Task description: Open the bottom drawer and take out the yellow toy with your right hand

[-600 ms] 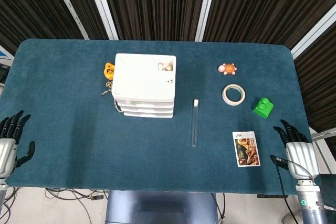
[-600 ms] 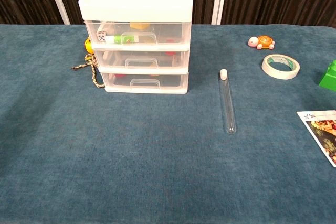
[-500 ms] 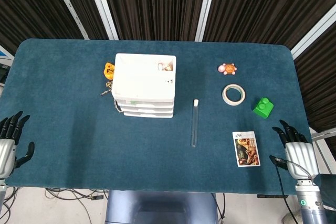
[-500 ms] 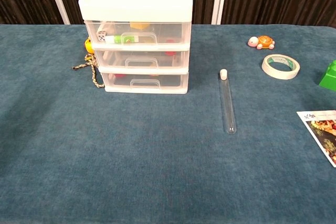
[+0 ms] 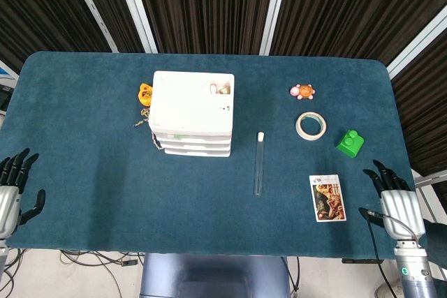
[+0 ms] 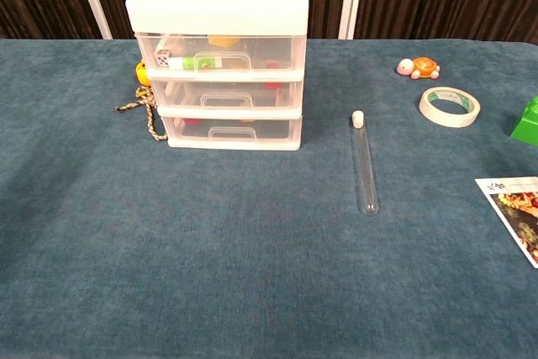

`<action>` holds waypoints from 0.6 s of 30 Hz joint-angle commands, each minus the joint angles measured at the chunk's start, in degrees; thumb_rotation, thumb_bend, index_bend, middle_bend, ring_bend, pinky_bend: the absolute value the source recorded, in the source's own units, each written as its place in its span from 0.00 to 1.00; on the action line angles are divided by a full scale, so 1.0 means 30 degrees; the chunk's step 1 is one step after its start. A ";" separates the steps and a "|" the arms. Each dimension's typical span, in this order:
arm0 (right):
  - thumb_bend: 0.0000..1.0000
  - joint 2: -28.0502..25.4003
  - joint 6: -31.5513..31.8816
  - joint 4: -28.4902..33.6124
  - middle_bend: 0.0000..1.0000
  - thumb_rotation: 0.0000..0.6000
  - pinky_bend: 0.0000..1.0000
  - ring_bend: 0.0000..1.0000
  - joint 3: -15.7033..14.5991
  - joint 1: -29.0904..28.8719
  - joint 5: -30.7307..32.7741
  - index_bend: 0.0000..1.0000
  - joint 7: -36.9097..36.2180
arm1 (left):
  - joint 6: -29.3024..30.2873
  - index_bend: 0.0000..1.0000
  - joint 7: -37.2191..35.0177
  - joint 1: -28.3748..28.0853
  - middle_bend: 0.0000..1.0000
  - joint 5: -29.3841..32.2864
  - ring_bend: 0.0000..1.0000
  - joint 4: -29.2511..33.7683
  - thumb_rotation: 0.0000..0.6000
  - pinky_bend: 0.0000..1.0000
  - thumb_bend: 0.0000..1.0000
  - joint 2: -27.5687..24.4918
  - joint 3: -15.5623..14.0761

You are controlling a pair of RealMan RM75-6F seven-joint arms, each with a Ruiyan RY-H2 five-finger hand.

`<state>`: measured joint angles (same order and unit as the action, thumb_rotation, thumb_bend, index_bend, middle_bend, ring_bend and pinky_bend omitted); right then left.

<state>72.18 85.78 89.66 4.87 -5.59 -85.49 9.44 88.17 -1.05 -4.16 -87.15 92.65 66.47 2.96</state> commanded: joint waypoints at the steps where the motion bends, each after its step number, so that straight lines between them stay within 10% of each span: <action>1: 0.18 0.0026 0.0008 -0.0005 0.12 1.00 0.31 0.18 -0.0037 -0.0016 -0.0082 0.22 0.0037 | -0.0120 0.06 0.0152 -0.0010 0.00 -0.0017 0.00 0.0042 1.00 0.00 0.48 0.0015 -0.0103; 9: 0.20 0.0362 0.0309 -0.0153 0.11 1.00 0.31 0.19 -0.0062 -0.0062 -0.0579 0.18 -0.0914 | 0.0024 0.06 0.0142 0.0039 0.00 -0.0083 0.00 0.0005 1.00 0.00 0.48 0.0047 -0.0096; 18: 0.21 -0.1283 -0.2219 0.2027 0.20 1.00 0.43 0.31 -0.1212 -0.0709 -0.1154 0.17 -0.8037 | -0.0039 0.06 -0.0196 -0.0014 0.00 -0.0023 0.00 0.0111 1.00 0.00 0.48 -0.0050 -0.0019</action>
<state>70.96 82.97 92.57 2.92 -6.47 -87.91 -6.93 88.04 -1.58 -4.19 -87.27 93.00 66.36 2.86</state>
